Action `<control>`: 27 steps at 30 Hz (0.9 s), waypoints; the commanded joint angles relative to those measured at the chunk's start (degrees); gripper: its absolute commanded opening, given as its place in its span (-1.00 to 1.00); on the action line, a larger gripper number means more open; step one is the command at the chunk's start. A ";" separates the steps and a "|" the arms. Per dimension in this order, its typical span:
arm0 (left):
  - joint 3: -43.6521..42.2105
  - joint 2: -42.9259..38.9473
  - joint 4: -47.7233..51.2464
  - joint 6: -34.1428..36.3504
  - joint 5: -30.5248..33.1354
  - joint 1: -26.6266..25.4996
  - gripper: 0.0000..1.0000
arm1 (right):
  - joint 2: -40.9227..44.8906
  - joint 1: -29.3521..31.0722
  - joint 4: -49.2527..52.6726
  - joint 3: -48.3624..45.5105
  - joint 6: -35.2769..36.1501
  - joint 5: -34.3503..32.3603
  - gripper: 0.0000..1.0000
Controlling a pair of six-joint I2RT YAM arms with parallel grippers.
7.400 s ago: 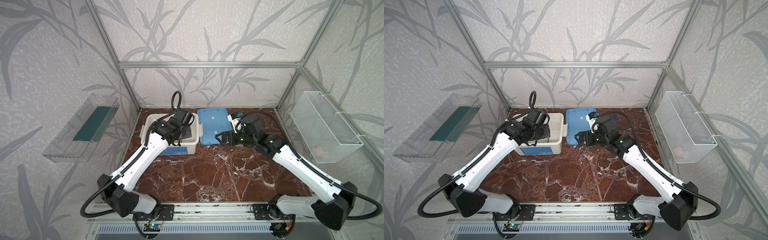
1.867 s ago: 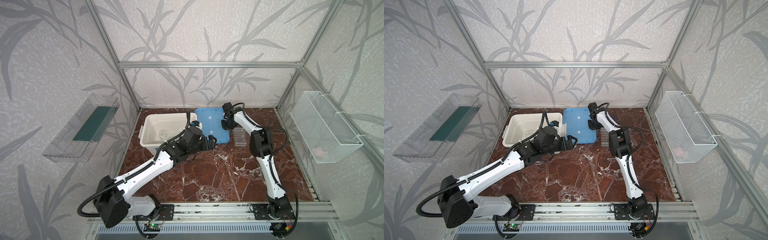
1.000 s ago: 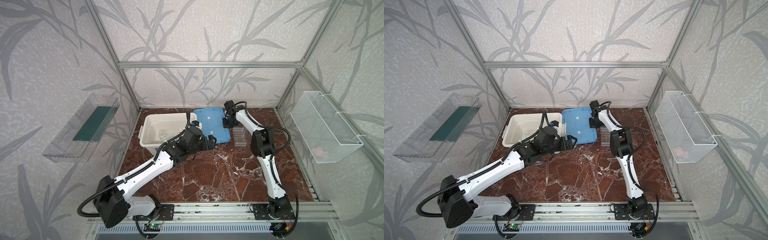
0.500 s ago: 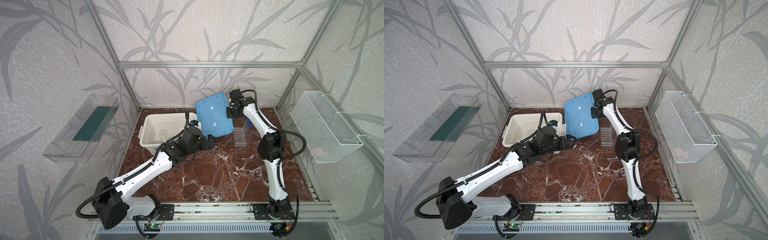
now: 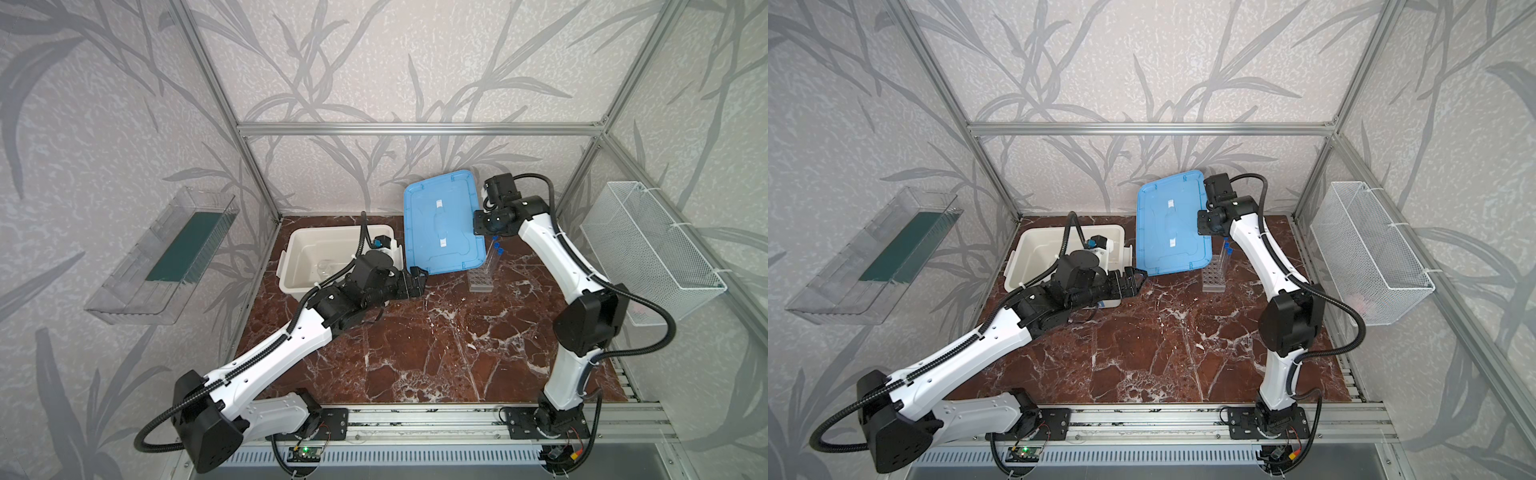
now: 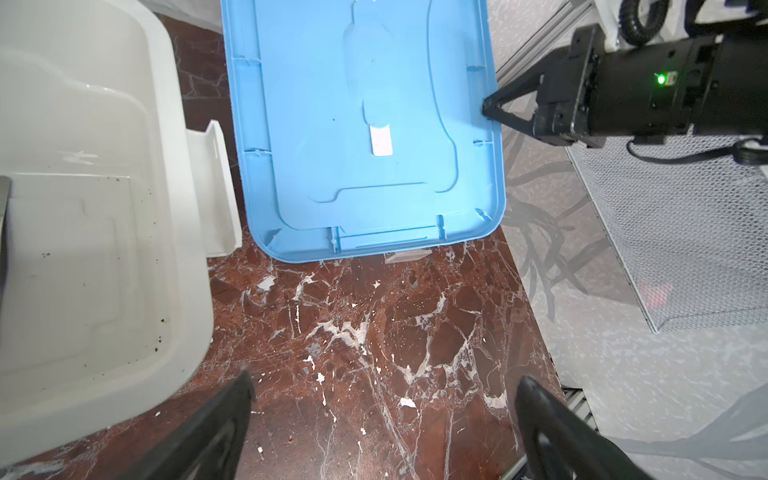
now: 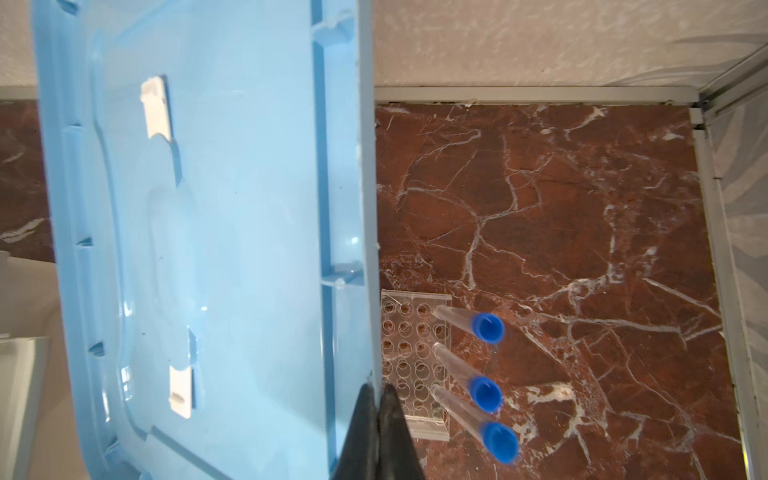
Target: Organize the chemistry lab equipment
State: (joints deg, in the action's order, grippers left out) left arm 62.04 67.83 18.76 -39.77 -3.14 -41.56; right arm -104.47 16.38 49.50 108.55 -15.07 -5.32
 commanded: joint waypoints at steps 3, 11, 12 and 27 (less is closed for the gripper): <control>2.27 -3.07 -2.66 3.91 -6.82 3.23 0.98 | 10.10 -1.87 -5.21 -4.50 -1.20 1.91 -1.00; 3.00 -3.34 -8.27 8.16 -13.63 8.98 0.97 | 23.92 -4.34 -8.88 -13.24 -2.35 12.85 -1.00; 2.85 -3.03 -9.76 8.73 -15.30 9.63 0.98 | 25.50 -4.34 -9.34 -14.11 -2.29 15.08 -1.00; 1.68 -3.23 -21.29 5.06 -21.97 10.35 0.53 | 38.06 -4.25 -14.29 -24.64 -8.51 27.64 -1.00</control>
State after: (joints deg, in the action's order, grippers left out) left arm 63.11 65.04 3.66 -32.84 -21.67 -31.33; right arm -66.87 12.05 39.86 84.84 -20.78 18.06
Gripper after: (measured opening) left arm 0.800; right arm 0.048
